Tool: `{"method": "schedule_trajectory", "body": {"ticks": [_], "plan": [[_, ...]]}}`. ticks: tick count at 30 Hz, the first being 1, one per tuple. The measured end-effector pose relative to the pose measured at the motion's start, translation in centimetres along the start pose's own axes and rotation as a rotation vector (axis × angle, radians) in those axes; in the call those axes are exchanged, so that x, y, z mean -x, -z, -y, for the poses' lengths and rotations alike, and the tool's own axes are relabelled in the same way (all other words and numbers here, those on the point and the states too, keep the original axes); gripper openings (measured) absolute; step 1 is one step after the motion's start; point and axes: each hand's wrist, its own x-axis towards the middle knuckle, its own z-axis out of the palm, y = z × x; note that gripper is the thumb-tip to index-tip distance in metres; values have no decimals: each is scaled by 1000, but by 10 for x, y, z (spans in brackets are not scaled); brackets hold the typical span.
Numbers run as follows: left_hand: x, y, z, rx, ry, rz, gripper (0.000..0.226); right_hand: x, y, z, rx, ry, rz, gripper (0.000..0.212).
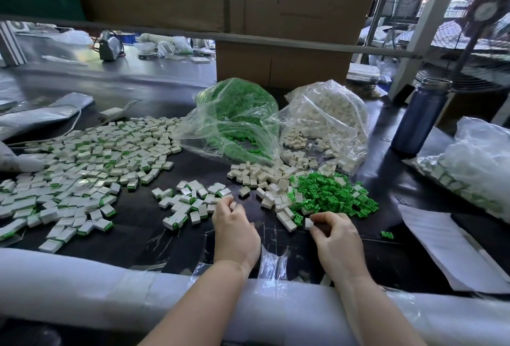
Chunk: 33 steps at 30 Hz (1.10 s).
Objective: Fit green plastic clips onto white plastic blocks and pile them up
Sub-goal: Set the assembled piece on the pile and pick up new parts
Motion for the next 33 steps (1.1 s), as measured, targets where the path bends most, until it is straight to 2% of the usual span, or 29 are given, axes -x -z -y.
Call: {"method": "schedule_trajectory", "body": {"ticks": [3,6,11,14,19,23,29,33], "plan": [[2,-1,-1,-113,-40,12,43,1,-1,2,44,10,21,12],[5,-2,-2,-143,-209,-4,44,2,-2,4,143,0,69,24],[9,-11,-3,-235,-489,169,46,2,-3,9,344,8,141,36],[7,-14,0,-236,-491,229,41,3,-3,9,324,17,135,29],[6,-13,-1,-149,-482,170,28,3,-2,7,258,30,105,11],[6,-13,-1,-122,-467,122,27,4,-2,7,218,37,83,10],[6,-14,0,-150,-439,143,33,5,-4,7,226,93,106,21],[5,-13,1,-106,-406,151,28,5,-5,7,227,115,111,16]]}}
